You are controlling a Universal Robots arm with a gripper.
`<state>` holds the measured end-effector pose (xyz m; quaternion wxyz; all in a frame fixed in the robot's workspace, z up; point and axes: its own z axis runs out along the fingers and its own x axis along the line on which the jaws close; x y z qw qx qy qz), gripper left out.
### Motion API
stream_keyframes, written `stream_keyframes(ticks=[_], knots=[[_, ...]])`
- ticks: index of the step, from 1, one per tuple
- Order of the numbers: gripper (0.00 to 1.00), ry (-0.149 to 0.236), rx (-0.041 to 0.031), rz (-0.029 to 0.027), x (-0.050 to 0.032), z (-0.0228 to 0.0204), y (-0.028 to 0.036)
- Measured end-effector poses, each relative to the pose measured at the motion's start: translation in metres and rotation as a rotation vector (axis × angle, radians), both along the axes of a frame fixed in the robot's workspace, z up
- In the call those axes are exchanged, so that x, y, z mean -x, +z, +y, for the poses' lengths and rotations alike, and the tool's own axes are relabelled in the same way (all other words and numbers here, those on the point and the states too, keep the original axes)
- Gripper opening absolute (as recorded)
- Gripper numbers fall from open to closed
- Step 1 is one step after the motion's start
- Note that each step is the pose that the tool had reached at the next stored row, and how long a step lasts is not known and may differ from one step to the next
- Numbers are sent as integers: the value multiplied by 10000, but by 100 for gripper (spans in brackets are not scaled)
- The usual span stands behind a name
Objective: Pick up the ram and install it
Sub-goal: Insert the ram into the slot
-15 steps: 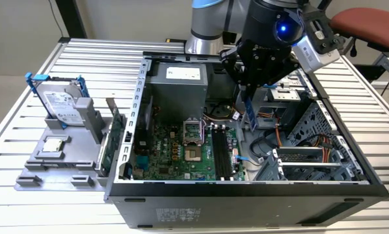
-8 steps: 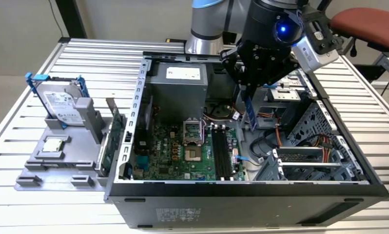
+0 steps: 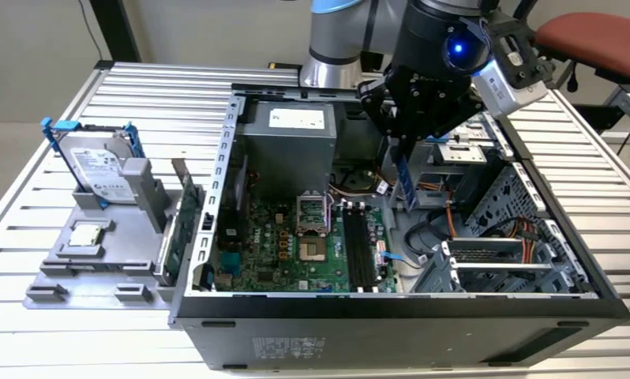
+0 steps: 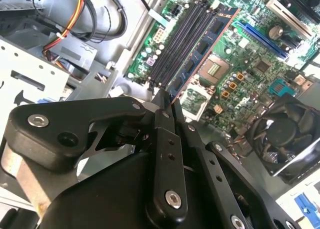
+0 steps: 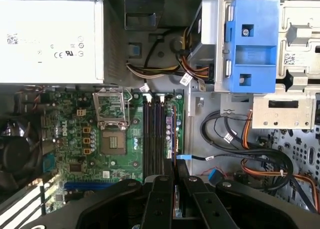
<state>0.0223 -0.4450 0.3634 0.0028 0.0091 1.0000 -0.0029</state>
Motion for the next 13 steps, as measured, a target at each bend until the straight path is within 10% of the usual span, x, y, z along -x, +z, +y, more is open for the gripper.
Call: stream_keyframes(ticks=[13], knots=[[0,-59,-1,-2,-28,18,-192]])
